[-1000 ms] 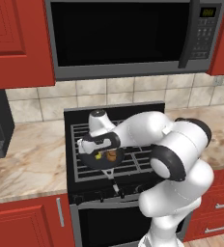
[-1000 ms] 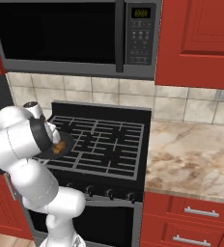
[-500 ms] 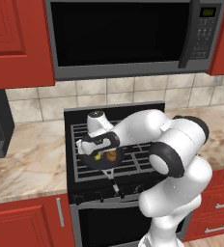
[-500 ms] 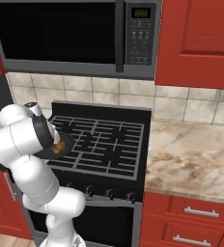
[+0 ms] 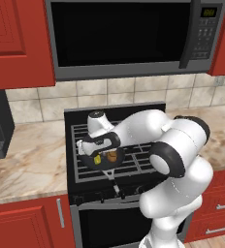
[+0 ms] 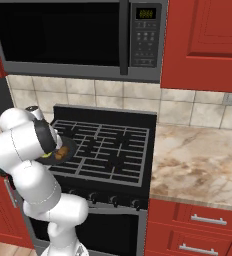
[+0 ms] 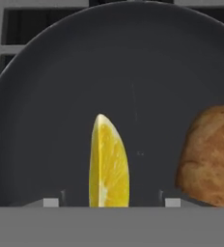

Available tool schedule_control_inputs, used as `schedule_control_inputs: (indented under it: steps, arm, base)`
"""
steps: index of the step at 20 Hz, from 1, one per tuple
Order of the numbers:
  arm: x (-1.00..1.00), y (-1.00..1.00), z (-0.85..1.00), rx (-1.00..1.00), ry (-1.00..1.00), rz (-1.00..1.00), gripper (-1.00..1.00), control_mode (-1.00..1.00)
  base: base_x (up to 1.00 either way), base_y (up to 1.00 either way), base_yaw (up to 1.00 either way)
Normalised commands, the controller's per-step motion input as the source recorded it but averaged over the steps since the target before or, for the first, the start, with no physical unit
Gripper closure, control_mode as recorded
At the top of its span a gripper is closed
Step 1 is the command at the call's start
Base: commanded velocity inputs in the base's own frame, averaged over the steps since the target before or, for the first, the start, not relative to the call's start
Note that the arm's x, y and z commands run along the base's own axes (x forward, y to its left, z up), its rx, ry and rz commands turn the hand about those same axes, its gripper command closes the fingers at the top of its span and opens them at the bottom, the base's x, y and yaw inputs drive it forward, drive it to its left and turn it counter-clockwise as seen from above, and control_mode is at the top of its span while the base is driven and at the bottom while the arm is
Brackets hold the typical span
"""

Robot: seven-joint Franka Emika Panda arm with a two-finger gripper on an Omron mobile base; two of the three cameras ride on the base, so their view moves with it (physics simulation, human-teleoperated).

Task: Put the lemon wedge and potato in the pan. Then turn on the front left burner and set the heat to medium.

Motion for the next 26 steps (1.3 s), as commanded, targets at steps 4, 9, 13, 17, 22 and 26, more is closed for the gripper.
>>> schedule_control_inputs:
  steps: [4, 9, 13, 17, 22, 26]
  arm:
    - [0.02, 0.00, 0.04, 0.00, 0.00, 0.03, -1.00, -1.00]
    - [-0.13, -0.06, 0.40, 0.00, 0.00, 0.05, -1.00, -1.00]
    - [-0.48, -0.34, 0.54, 0.00, -0.01, 0.04, -1.00, -1.00]
    - [-0.40, -0.47, 0.38, 0.00, -0.01, 0.05, -1.00, -1.00]
    - [-0.11, -0.61, 0.02, 0.00, 0.00, 0.05, -1.00, -1.00]
    - [-0.01, -0.61, -0.01, 0.00, 0.00, 0.06, -1.00, -1.00]
  base:
    - [0.00, 0.00, 0.00]
    - [0.00, 0.00, 0.00]
    - [0.00, 0.00, 0.00]
    - [0.00, 0.00, 0.00]
    - [0.00, 0.00, 0.00]
    - [0.00, 0.00, 0.00]
